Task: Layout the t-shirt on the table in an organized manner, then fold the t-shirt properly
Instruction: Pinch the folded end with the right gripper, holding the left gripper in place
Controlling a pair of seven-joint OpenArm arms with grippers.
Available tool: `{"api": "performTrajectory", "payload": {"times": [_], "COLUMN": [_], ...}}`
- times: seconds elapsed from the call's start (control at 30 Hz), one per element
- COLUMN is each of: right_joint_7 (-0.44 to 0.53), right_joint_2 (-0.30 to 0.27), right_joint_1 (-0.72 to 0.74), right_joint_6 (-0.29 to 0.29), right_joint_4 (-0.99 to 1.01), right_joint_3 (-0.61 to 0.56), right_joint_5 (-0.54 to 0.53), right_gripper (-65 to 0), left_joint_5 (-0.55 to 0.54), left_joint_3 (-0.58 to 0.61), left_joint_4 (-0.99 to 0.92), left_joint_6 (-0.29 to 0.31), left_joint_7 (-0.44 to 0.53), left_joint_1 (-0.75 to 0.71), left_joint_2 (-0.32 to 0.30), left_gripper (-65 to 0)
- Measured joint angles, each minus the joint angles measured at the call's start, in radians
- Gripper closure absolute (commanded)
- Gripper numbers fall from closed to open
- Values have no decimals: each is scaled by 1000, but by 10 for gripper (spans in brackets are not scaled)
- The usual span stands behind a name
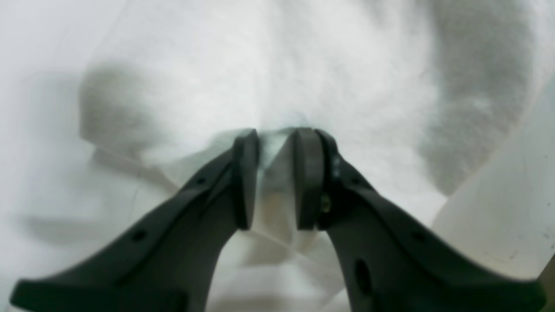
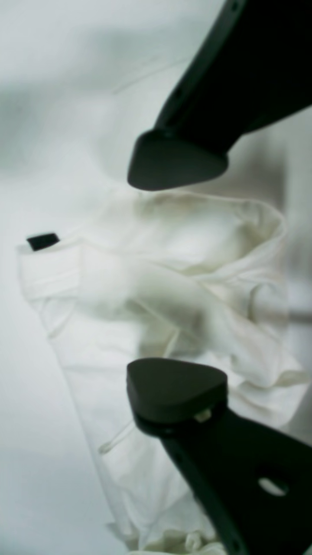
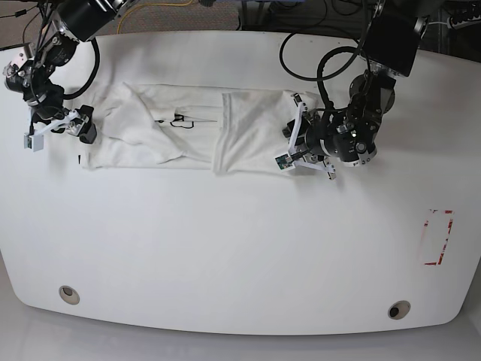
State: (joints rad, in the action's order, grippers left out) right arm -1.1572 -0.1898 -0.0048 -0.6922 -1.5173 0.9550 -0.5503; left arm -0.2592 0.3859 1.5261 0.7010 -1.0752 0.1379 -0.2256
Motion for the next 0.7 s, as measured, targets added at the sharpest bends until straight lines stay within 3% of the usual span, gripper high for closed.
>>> {"api": "performTrajectory", "payload": {"times": [0.2, 0.37, 0.7], "right_joint_7": [69, 166, 72], "right_joint_2": [31, 23, -10], "right_joint_1": [-30, -43, -76], "right_joint_6": [0, -13, 3], "right_joint_4": [74, 135, 11], "right_joint_3": [-13, -51, -49], "right_joint_5": [7, -27, 11], "right_gripper": [-582, -582, -582], "left_joint_5": [1, 1, 4], "left_joint_3": [-2, -2, -2], "left_joint_4": [3, 5, 5], "left_joint_6": [0, -1, 0], "left_joint_7": [0, 0, -4], "left_joint_1": [-3, -5, -5], "left_joint_2": [0, 0, 0], "left_gripper": [-125, -125, -125]}}
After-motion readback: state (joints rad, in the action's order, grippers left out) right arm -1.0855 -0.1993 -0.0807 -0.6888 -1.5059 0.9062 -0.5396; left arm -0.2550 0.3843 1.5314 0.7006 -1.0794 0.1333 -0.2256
